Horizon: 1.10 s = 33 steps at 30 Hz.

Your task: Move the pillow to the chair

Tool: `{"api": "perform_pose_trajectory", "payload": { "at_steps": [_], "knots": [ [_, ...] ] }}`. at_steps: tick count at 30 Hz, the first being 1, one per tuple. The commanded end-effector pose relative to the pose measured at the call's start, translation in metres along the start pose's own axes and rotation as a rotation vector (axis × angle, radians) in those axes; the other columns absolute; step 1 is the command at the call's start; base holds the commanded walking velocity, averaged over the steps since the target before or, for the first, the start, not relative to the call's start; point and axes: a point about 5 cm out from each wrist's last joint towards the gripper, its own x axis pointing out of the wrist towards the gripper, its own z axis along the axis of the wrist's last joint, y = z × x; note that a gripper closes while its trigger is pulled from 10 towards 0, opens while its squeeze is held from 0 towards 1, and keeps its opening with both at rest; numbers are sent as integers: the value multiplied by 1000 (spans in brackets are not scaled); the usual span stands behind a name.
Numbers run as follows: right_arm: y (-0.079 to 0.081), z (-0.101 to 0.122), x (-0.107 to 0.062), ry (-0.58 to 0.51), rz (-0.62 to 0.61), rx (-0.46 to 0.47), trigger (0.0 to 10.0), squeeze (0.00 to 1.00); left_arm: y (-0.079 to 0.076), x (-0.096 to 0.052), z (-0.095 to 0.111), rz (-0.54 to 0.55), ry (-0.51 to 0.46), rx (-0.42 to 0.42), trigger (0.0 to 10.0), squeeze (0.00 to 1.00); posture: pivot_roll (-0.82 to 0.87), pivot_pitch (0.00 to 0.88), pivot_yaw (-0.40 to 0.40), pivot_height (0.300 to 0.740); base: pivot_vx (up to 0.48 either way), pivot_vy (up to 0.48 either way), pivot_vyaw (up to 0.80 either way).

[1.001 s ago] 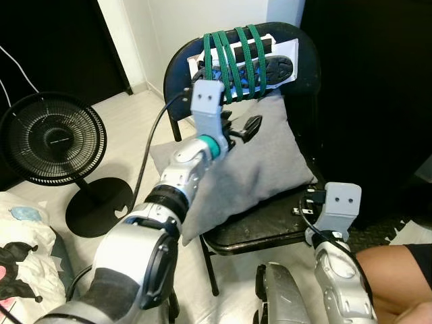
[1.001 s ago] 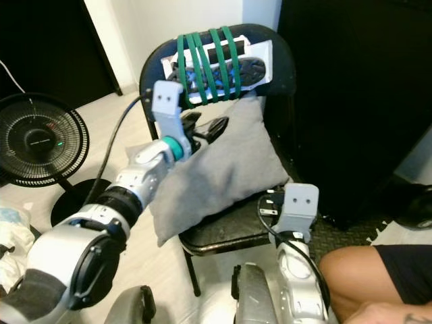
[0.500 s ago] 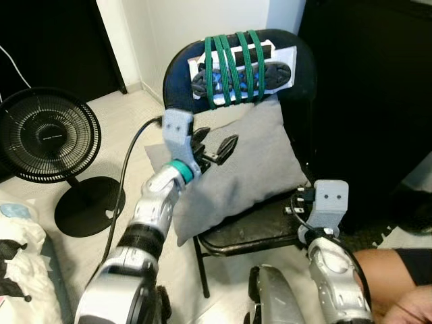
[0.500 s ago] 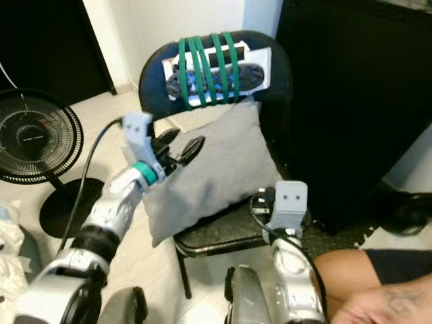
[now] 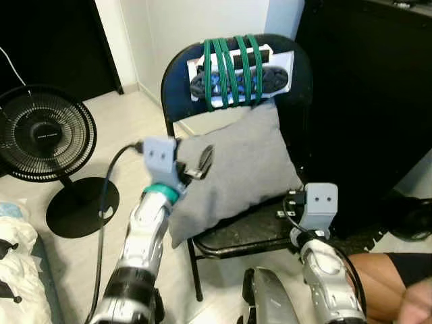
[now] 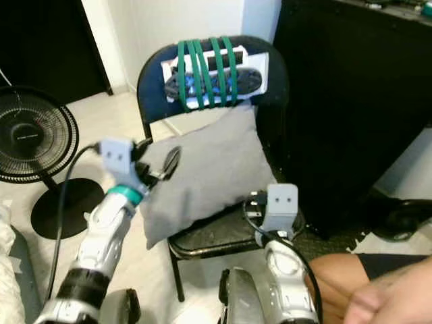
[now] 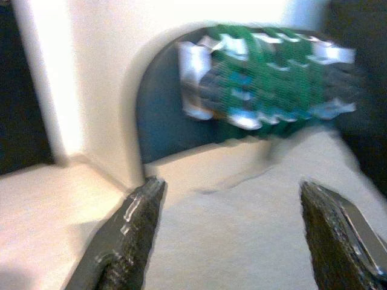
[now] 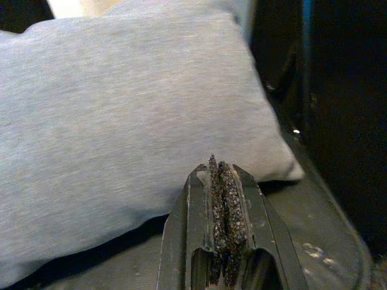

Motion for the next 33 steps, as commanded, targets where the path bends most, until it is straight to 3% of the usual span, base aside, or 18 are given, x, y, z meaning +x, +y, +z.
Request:
{"api": "perform_pose_trajectory", "payload": {
  "at_steps": [1, 4, 11, 24, 33],
  "knots": [
    [2, -3, -1, 10, 14, -10, 10000, 0, 5, -3, 2, 50, -14, 32, 10000, 0, -35, 0, 20, 590, 0, 0, 0],
    [7, -4, 1, 13, 25, -50, 10000, 0, 5, -12, -9, 60, 34, 42, 10000, 0, -37, 0, 13, 590, 0, 0, 0],
    [11, -3, 2, 6, 49, -45, 10000, 0, -1, -13, -16, 74, 86, 33, 10000, 0, -47, 0, 24, 590, 0, 0, 0],
    [16, -7, -3, 4, 72, -13, 10000, 0, -3, -7, -15, 73, 95, 64, 10000, 0, -17, 0, 38, 590, 0, 0, 0],
    [20, -5, -2, -9, 96, -7, 10000, 0, -7, -5, -14, 83, 96, 57, 10000, 0, -16, 0, 37, 620, 0, 0, 0]
  ]
}}
